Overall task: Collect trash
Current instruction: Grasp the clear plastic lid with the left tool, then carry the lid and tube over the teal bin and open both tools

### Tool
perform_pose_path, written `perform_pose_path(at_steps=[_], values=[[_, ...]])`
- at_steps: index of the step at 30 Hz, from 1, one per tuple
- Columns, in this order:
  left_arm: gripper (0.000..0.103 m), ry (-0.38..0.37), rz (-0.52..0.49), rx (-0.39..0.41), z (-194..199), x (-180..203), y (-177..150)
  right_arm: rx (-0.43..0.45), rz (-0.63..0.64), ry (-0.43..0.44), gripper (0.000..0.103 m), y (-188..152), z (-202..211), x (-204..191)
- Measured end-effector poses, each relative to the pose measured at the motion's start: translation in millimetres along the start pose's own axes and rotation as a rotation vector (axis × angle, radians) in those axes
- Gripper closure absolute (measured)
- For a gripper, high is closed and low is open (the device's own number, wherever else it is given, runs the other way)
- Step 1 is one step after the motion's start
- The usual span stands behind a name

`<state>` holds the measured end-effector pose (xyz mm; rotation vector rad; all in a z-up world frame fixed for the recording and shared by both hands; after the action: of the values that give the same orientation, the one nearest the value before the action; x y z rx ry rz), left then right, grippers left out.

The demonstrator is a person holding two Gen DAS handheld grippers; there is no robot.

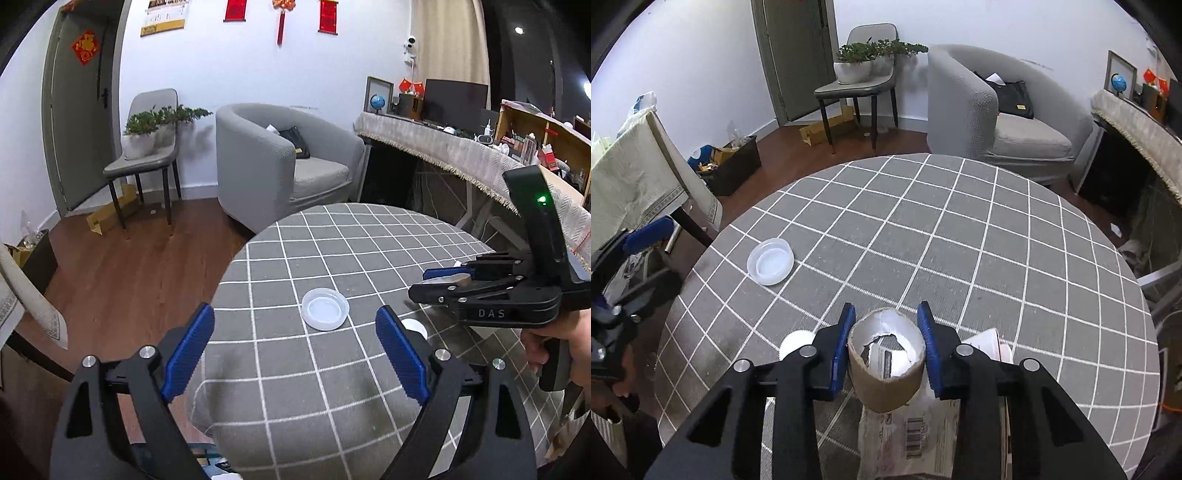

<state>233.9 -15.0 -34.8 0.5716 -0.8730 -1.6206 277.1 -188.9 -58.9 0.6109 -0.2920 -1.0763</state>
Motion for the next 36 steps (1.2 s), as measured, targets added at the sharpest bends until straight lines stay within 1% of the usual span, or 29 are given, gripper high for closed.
perform_pose_path(at_steps=[3,5,7,9,12,15,17,19,23,24,25,27,30,36], values=[[0.013,0.001,-0.009,-0.037,-13,4,0,0.012,0.003,0.013,0.069,5,1,2],[0.014,0.01,-0.033,-0.07,-23,7,0,0.033,-0.012,0.035,0.069,10,4,6],[0.019,0.028,-0.048,-0.093,-30,8,1,0.047,-0.025,0.053,0.069,14,5,10],[0.02,0.04,-0.051,-0.112,-36,8,2,0.052,-0.028,0.067,0.069,18,4,11],[0.024,0.043,-0.063,-0.136,-45,10,2,0.058,-0.033,0.093,0.069,22,2,10],[0.024,0.034,-0.079,-0.152,-52,16,4,0.069,-0.053,0.133,0.069,29,1,11],[0.028,0.03,-0.091,-0.164,-57,18,4,0.071,-0.056,0.137,0.069,33,0,12],[0.035,0.027,-0.106,-0.187,-62,20,3,0.073,-0.059,0.142,0.069,36,-2,13],[0.042,0.02,-0.103,-0.215,-70,20,4,0.074,-0.056,0.145,0.069,41,-6,11],[0.046,0.016,-0.101,-0.224,-71,20,4,0.075,-0.055,0.147,0.069,44,-7,11],[0.054,0.006,-0.1,-0.235,-73,20,3,0.077,-0.054,0.149,0.069,46,-7,10],[0.061,-0.001,-0.1,-0.235,-73,20,2,0.079,-0.053,0.149,0.069,45,-7,7],[0.061,-0.012,-0.093,-0.233,-70,18,0,0.08,-0.06,0.15,0.069,47,-7,6],[0.061,-0.032,-0.04,-0.215,-54,9,-3,0.089,-0.059,0.153,0.069,48,-1,-7]])
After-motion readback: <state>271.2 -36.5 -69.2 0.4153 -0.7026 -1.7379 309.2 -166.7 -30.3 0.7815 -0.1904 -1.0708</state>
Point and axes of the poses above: each gripper's, at about its wrist camera, not at the fingertips, and z roughly against the way its jaws point, x to its right, y to its top, the point moved 4 cm from there along -z, roughly the way its jaws point, and after that the axes turned 2 degrees about -x, right-handed, at the moved point
